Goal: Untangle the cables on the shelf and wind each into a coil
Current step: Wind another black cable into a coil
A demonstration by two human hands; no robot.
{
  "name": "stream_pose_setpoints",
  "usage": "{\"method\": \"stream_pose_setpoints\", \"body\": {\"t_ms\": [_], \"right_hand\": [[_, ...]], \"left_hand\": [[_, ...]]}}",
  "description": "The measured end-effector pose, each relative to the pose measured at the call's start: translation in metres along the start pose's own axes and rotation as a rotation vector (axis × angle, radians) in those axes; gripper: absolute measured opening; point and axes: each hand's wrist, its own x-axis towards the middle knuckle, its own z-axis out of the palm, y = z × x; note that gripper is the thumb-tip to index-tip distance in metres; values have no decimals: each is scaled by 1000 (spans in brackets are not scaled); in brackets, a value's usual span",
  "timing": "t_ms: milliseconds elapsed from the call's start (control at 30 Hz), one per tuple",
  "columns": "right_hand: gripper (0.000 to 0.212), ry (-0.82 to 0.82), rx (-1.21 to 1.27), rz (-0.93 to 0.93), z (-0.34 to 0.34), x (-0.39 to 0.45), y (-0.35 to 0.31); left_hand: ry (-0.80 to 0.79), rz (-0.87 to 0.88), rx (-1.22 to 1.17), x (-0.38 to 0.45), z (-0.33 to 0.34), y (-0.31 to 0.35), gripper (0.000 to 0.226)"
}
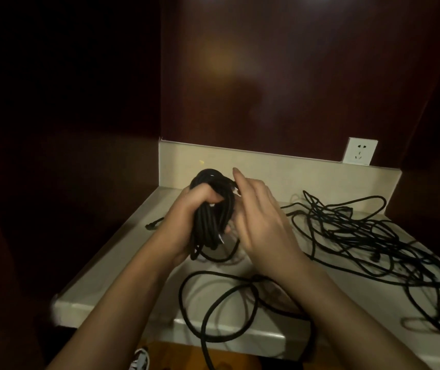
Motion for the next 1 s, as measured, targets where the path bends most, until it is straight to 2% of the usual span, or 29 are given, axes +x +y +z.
{"method": "stream_pose_setpoints", "body": {"t_ms": [100,200,367,433,533,600,667,700,767,833,933,1000], "right_hand": [[51,-56,66,-55,-9,-2,29],[67,-200,139,-37,-23,-1,60],[64,-220,505,306,-32,9,89],[63,-192,389,275,-28,6,100],[66,-122,51,243,-23,-15,128],[60,-202,-252,334,-20,-26,140],[48,-324,-341,319,-16,-24,134],[45,-309,-242,298,-13,-18,123],[50,-111,146,333,-12,0,87],[58,19,425,411,-15,16,54],[75,198,729,402,-14,20,16],[74,318,786,339,-12,17,1]], "left_hand": [[17,17,-95,3,-7,9,39],[24,54,-199,6,-10,15,40],[19,154,-322,12,-5,17,36],[48,185,-321,14,-3,20,34],[75,270,-424,17,-9,31,36],[100,295,-397,17,-16,39,37],[93,256,-280,19,-14,39,37],[70,223,-240,20,-9,36,38],[29,157,-241,23,2,27,40],[44,113,-268,26,9,18,42],[126,90,-189,29,9,6,42],[196,80,-20,29,5,-4,38]]}}
